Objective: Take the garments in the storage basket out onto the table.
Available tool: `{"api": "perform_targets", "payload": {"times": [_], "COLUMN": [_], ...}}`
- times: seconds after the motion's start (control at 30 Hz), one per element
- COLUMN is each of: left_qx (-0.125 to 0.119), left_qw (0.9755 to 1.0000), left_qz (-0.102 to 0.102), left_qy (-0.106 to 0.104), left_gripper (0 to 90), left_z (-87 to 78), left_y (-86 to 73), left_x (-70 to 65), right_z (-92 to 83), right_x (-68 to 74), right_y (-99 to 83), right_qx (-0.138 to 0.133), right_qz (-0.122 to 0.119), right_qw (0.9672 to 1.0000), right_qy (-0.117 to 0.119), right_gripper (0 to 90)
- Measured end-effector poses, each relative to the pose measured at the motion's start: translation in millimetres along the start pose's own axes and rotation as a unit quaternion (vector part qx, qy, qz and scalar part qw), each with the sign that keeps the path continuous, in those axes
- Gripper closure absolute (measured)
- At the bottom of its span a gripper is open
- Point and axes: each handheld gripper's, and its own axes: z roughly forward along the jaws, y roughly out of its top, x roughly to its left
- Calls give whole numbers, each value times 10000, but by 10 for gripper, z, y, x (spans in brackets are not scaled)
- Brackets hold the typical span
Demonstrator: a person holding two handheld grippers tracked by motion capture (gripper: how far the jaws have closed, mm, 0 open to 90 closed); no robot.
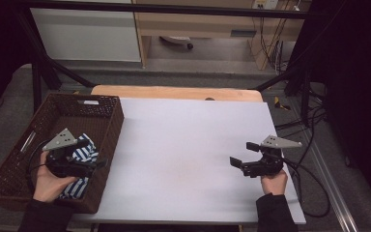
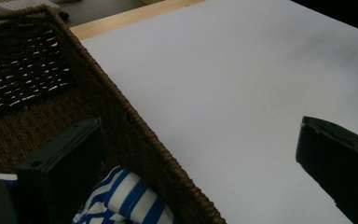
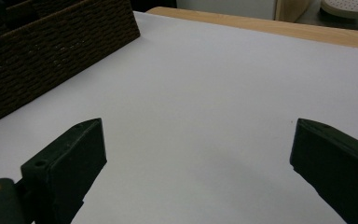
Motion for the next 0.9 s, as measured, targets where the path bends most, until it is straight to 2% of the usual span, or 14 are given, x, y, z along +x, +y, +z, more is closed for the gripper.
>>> {"api": "perform_targets", "payload": {"times": [0.17,0.9], "left_qx": [86,311], "left_qw": [10000,9988], "left_qz": [-6,-226], "left_qy": [46,311], "left_gripper": [10,12], "left_z": [-15,-168], "left_y": [-10,-140], "left_x": [29,304], "right_z": [-4,9], "right_x": [-1,-7], "right_y": [1,-6], "right_qx": [-12,35], "right_qz": [-1,-14], "right_qw": [10000,10000], "right_qy": [-11,-24], "right_gripper": [39,39]}}
